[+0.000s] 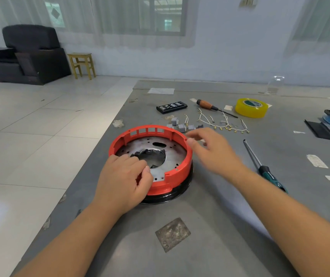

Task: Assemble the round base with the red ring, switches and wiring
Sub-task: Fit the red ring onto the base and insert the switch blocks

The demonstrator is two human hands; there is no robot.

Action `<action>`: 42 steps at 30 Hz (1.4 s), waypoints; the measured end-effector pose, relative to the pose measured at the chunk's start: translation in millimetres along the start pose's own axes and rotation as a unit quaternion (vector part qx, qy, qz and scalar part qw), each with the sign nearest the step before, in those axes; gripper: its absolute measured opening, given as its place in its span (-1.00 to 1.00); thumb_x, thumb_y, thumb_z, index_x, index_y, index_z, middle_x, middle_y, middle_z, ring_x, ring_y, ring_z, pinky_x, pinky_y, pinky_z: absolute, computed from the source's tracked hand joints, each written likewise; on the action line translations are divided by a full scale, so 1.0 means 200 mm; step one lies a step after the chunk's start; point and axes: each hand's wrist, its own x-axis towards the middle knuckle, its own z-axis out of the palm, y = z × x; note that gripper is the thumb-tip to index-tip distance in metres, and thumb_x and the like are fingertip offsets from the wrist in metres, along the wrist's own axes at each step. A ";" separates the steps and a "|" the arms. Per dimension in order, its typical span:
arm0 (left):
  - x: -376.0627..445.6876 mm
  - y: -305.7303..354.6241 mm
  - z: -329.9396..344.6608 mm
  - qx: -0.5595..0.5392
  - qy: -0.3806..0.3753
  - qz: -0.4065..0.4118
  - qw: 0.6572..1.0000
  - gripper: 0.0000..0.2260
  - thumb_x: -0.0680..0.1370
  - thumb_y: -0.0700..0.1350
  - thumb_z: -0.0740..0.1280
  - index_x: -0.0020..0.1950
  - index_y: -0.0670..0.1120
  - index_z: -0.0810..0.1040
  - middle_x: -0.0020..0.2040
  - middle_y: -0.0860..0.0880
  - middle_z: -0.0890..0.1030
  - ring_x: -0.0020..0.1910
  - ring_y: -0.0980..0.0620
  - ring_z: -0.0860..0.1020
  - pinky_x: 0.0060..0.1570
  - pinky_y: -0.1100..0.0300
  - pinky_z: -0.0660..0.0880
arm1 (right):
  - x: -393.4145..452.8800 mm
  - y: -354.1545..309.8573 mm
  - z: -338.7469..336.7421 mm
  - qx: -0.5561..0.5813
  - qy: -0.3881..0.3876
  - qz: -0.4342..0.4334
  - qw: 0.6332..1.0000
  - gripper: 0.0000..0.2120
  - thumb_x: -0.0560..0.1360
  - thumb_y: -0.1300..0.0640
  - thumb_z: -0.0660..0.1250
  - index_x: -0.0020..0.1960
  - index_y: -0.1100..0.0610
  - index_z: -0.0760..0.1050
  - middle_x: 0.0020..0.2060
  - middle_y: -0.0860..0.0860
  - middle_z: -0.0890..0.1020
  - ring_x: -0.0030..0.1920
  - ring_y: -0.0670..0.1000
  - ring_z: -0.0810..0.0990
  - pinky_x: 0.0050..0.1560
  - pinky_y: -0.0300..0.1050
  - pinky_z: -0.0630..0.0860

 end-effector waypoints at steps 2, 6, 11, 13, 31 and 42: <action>0.01 0.00 0.03 0.005 0.021 -0.002 1.000 -0.67 0.60 -0.08 0.14 -0.38 -0.05 0.28 -0.45 0.00 0.30 -0.40 -0.09 0.29 -0.31 -0.12 0.36 | 0.18 0.11 -0.02 -0.077 -0.042 0.076 0.993 -0.74 0.63 0.07 0.30 0.28 0.08 0.59 0.21 0.04 0.64 0.23 0.03 0.57 0.26 -0.12 0.43; 0.00 -0.01 0.07 0.018 0.039 0.009 0.999 -0.67 0.60 -0.09 0.15 -0.37 -0.03 0.26 -0.44 0.02 0.27 -0.38 -0.05 0.25 -0.31 -0.06 0.30 | 0.47 0.31 -0.01 -0.213 -0.123 0.168 0.955 -0.58 0.63 0.12 0.27 0.47 0.10 0.43 0.42 0.15 0.49 0.39 0.18 0.48 0.33 0.01 0.43; -0.01 -0.03 0.08 0.027 0.038 0.017 0.999 -0.65 0.61 -0.08 0.14 -0.38 -0.07 0.27 -0.44 0.00 0.27 -0.39 -0.08 0.27 -0.30 -0.06 0.30 | 0.63 0.47 0.05 -0.308 -0.185 0.162 0.919 -0.43 0.58 0.20 0.28 0.58 0.05 0.28 0.52 0.11 0.37 0.47 0.21 0.39 0.37 0.09 0.45; -0.01 -0.03 0.08 0.022 0.036 0.017 0.999 -0.65 0.61 -0.08 0.14 -0.38 -0.07 0.28 -0.44 0.00 0.27 -0.39 -0.08 0.28 -0.30 -0.05 0.30 | 0.64 0.51 0.08 -0.336 -0.180 0.145 0.913 -0.59 0.58 0.17 0.29 0.42 0.03 0.43 0.36 0.13 0.53 0.32 0.24 0.51 0.18 0.06 0.54; -0.01 -0.03 0.02 -0.021 0.042 0.022 0.999 -0.64 0.60 -0.08 0.18 -0.40 -0.08 0.32 -0.47 0.01 0.30 -0.42 -0.08 0.30 -0.33 -0.10 0.37 | 0.20 0.00 -0.03 0.041 0.014 0.037 0.998 -0.73 0.40 0.08 0.47 0.08 -0.04 0.53 -0.20 -0.24 0.63 -0.25 -0.21 0.60 -0.21 -0.34 0.48; -0.01 0.03 -0.02 -0.137 0.015 -0.053 0.989 -0.63 0.61 0.02 0.33 0.43 0.10 0.52 0.15 0.24 0.64 0.18 0.25 0.55 0.19 0.28 0.46 | -0.12 -0.32 0.16 0.176 0.002 -0.083 0.981 -0.81 0.42 -0.01 0.58 -0.01 -0.04 0.66 -0.15 -0.27 0.69 -0.14 -0.21 0.64 -0.12 -0.45 0.44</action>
